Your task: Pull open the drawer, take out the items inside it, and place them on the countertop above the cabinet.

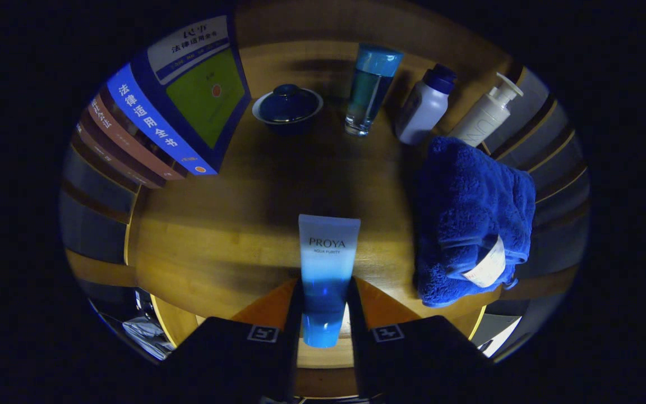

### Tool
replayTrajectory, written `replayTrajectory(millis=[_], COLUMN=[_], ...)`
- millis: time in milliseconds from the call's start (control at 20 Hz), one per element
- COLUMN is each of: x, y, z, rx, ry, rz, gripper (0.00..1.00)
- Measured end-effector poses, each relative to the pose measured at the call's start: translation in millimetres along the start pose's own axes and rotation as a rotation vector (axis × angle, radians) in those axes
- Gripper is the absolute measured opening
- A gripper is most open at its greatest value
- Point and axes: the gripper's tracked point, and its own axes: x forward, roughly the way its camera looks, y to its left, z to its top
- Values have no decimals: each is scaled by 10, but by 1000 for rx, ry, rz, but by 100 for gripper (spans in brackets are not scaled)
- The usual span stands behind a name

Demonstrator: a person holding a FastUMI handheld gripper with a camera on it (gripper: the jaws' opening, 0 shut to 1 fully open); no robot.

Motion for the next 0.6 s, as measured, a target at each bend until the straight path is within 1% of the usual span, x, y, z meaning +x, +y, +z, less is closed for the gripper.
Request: replayTrajectory(millis=[50,150,300,400,500,600], x=[8,-8,-79,-165,-261,-454], y=[7,6,-52,7,62,30], z=[5,42,111,99,118,179], rx=[2,-2,-30,-29,-29,-55], ry=[-3,-27,-76,-113,-183,-296], rz=[7,7,-14,7,31,14], gripper=[48,53,82,100,100,100])
